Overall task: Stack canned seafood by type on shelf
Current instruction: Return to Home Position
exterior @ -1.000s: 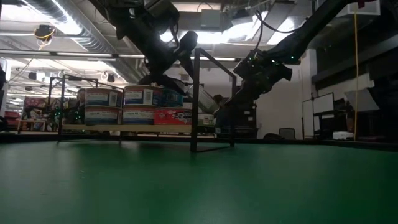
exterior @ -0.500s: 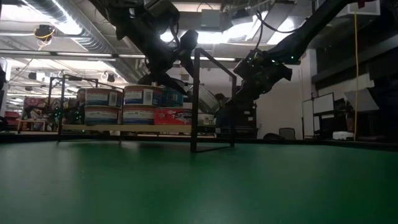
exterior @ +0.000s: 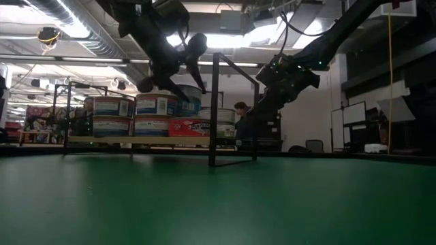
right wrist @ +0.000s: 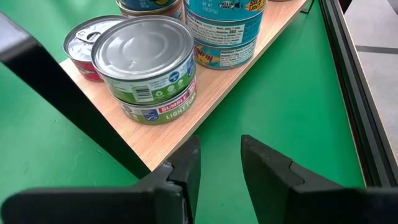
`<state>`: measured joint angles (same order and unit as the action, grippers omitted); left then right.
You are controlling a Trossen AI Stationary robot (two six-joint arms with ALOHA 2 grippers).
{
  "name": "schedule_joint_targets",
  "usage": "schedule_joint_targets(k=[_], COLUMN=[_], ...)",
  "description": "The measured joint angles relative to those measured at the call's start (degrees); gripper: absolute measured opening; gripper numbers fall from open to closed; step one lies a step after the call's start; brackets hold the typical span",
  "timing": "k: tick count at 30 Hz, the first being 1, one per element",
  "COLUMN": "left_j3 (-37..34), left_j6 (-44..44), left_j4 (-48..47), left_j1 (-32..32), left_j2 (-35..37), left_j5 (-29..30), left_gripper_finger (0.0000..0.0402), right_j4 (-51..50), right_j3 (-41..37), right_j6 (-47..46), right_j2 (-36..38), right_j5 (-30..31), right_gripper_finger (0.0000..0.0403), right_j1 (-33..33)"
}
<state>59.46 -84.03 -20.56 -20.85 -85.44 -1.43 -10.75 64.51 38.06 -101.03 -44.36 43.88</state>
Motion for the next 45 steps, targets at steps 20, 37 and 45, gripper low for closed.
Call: schedule_joint_targets(k=[20,37,45], left_j3=[0.11,-9.17,-30.08], left_j6=[21.69,59.86,64.51], left_j4=[-7.92,-18.54,5.88], left_j1=[-0.29,5.52,11.07], left_j2=[22.11,44.9,51.65], left_j5=[5.06,11.8,11.75], left_gripper_finger=[0.0177,0.0022,0.0006], right_j4=[-2.27,-17.62,-29.58], right_j3=[0.0,0.02,-3.31], right_j6=[-1.02,-13.92,-14.38], right_j2=[2.26,24.64,37.73], right_j5=[6.24,8.7,-0.68], right_gripper_finger=[0.0115,0.0115,0.0115], right_j1=[3.26,9.03,9.03])
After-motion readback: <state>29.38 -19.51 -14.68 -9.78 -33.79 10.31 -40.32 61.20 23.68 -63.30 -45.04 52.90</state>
